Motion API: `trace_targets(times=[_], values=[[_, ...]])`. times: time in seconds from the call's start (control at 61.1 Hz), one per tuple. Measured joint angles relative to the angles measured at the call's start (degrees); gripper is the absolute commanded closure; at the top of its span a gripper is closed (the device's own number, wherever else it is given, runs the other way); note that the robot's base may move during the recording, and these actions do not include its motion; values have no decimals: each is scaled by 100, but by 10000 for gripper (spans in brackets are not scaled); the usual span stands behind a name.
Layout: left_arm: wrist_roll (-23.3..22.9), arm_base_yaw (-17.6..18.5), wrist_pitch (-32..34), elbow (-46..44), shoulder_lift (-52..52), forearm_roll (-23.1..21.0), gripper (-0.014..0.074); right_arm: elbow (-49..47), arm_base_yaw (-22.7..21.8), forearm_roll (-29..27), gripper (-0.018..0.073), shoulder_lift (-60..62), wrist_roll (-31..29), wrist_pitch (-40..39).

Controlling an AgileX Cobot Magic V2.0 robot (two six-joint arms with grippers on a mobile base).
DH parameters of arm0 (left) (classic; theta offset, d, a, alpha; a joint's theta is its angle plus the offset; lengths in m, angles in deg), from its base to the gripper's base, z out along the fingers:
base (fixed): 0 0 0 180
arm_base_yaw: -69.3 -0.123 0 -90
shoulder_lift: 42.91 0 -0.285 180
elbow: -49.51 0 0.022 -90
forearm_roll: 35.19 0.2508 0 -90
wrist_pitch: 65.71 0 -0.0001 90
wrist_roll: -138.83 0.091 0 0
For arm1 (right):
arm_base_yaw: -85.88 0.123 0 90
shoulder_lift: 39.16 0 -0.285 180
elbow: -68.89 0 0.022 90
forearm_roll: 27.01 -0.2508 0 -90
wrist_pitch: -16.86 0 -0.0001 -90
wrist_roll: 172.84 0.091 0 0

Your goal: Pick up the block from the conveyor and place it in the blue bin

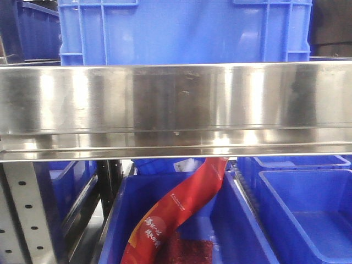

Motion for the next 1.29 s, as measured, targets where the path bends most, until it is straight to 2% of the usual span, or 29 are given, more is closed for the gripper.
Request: trace_targets(times=[0.049,0.147,0.262,0.36,0.491,0.589,0.671,0.785,0.851,1.096,1.293], values=[[10,65,115,-9,-109,0,642,0,0,0,606,-58,0,0],[23,102,233,-9,-273,-143,489,0,0,0,364,-167,0,0],[23,102,298,-12,-353,-377,314,0,0,0,140,-295,0,-24],[23,102,340,-12,-380,-460,181,0,0,0,76,-383,0,-24],[23,102,362,-22,-380,-482,141,0,0,0,115,-433,-9,-35],[23,102,362,-22,-380,-493,153,0,0,0,230,-433,-9,-46],[23,102,362,-22,-380,-493,274,0,0,0,445,-433,-9,-46],[23,102,362,-22,-380,-493,558,0,0,0,727,-387,-9,-46],[23,102,362,-22,-380,-493,708,0,0,0,722,-374,-9,-59],[23,102,395,-22,-264,-493,707,0,0,0,721,-192,-9,-81],[23,102,357,179,447,-493,707,110,0,0,721,557,-9,-81]])
